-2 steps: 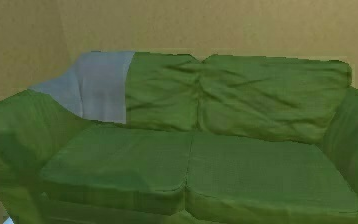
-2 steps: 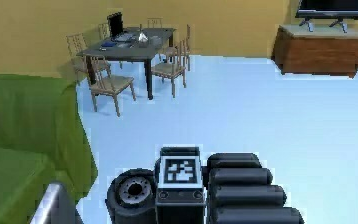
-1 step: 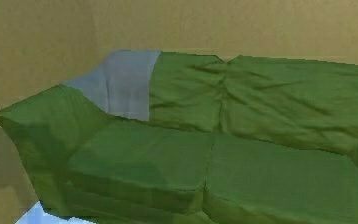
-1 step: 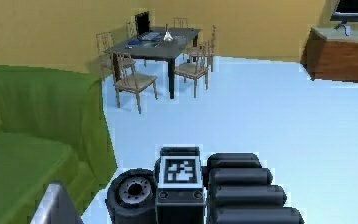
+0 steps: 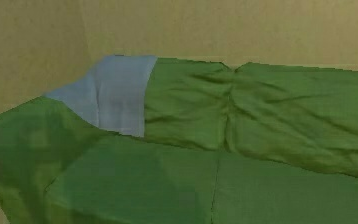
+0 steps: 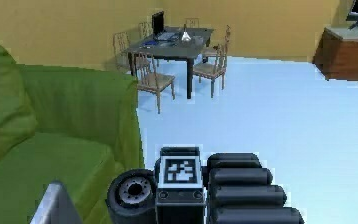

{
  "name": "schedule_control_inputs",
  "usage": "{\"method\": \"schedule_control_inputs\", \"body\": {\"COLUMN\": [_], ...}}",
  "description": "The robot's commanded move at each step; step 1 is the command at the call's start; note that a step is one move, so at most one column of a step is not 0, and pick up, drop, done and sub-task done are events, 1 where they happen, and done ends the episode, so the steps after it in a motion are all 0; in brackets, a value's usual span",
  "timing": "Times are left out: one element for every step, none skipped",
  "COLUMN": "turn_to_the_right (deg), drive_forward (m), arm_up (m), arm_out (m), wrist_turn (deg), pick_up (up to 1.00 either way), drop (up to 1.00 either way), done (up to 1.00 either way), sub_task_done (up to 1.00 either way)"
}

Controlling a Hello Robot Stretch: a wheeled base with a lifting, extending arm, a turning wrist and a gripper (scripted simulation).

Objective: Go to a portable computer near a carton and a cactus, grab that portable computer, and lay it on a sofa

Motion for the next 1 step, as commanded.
{"method": "schedule_control_inputs", "body": {"turn_to_the_right": [-45.0], "drive_forward": [0.0], "arm_up": [0.0], "arm_out": [0.0], "wrist_turn": [0.0], "pick_up": [0.0], "drop": [0.0], "done": [0.0], "sub_task_done": [0.0]}}
